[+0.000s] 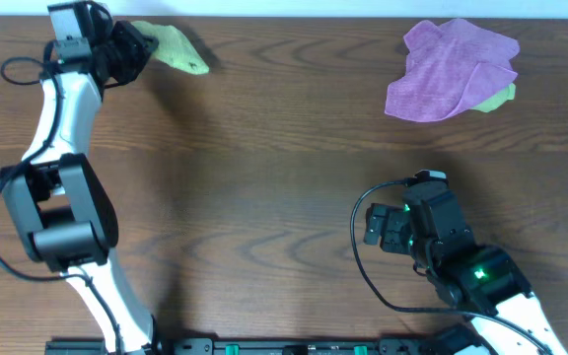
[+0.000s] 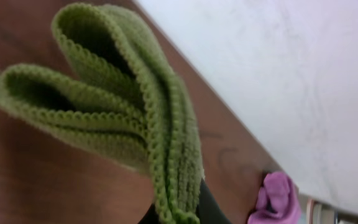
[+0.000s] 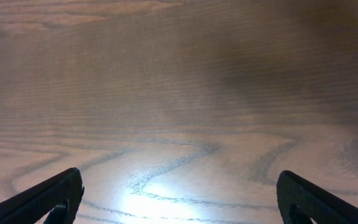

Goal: Fold the cloth
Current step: 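Drag the green cloth up-left toward the table's top left corner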

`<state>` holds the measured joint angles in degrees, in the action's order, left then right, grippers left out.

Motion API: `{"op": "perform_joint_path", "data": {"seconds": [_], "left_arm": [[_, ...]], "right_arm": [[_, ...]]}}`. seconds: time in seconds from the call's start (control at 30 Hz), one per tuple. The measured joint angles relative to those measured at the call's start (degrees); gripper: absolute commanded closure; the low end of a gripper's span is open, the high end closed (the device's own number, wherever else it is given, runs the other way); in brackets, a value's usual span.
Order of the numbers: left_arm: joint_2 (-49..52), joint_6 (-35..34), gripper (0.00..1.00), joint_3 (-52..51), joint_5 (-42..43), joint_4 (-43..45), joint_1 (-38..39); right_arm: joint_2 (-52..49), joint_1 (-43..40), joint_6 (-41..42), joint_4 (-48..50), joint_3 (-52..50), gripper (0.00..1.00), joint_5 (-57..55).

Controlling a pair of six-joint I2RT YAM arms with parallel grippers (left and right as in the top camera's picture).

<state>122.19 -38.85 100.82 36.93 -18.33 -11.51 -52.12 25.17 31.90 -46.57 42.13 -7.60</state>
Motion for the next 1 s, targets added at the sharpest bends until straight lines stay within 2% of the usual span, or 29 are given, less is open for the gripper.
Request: {"op": "perform_joint_path", "data": {"seconds": [0.1, 0.33, 0.73, 1.0], "left_arm": [[1.88, 1.73, 0.94, 3.93, 1.95, -5.25, -1.73], [2.19, 4.76, 0.94, 5.73, 5.51, -9.79, -6.91], [2.47, 6.82, 0.94, 5.73, 6.47, -9.27, -7.06], [7.54, 7.19, 0.94, 5.84, 6.82, -8.24, -7.02]], "right_arm": [[0.00, 0.02, 0.02, 0.02, 0.00, 0.01, 0.00], [0.00, 0.00, 0.15, 0.00, 0.00, 0.01, 0.00], [0.00, 0.02, 0.15, 0.02, 0.00, 0.01, 0.00], [0.00, 0.02, 0.15, 0.02, 0.00, 0.01, 0.00]]}}
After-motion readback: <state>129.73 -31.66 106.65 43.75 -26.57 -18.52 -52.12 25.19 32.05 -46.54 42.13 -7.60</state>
